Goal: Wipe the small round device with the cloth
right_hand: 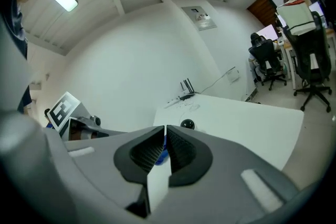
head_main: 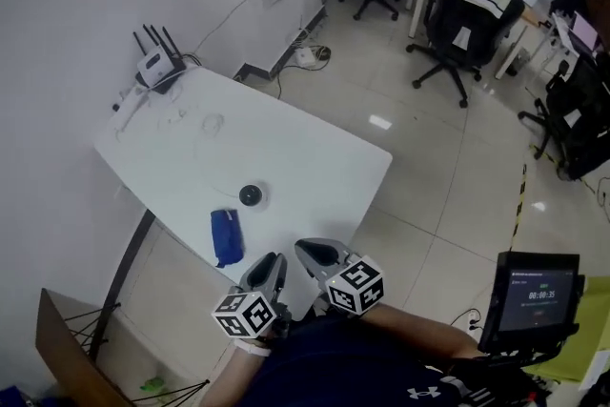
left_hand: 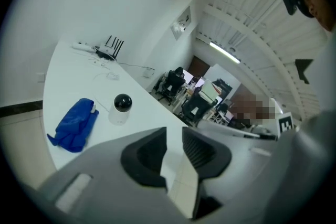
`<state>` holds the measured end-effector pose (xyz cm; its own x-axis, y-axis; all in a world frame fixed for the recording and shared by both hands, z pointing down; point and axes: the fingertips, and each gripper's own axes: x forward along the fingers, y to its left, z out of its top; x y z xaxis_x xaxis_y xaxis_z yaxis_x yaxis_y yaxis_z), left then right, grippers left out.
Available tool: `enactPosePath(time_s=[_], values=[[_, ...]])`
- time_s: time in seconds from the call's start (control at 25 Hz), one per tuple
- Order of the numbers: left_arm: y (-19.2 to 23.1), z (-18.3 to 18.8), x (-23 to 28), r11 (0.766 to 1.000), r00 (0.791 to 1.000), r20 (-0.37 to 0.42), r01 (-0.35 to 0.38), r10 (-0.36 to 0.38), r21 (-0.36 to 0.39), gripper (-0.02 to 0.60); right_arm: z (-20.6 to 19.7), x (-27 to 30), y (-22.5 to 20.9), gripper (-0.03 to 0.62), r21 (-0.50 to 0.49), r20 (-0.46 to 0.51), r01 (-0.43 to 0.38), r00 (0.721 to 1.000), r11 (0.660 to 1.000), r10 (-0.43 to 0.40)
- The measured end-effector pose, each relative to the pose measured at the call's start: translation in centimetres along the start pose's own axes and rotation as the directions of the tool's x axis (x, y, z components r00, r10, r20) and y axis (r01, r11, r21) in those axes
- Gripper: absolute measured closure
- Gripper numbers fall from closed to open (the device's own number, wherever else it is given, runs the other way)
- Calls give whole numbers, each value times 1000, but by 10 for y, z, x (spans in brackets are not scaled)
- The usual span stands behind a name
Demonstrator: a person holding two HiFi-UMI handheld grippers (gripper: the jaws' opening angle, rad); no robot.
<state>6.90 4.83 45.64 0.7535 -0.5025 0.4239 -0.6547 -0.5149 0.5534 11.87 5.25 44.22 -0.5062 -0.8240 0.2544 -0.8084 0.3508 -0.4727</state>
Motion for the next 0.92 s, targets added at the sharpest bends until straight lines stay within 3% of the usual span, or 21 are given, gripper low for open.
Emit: enactPosePath(time_s=[0.24, 0.48, 0.92], values=[[6, 4, -8, 998, 1000, 24, -3, 1, 61, 489, 3, 12, 11, 572, -95, -6, 3, 1000, 995, -4], [8, 17, -20, 995, 999, 33, -6, 3, 98, 491, 12, 18, 24, 572, -121, -21, 8, 1000, 993, -11], [10, 16, -51, 991, 997, 46, 51, -57, 123, 491, 0, 14, 55, 572, -160, -20, 57, 998, 986, -61]])
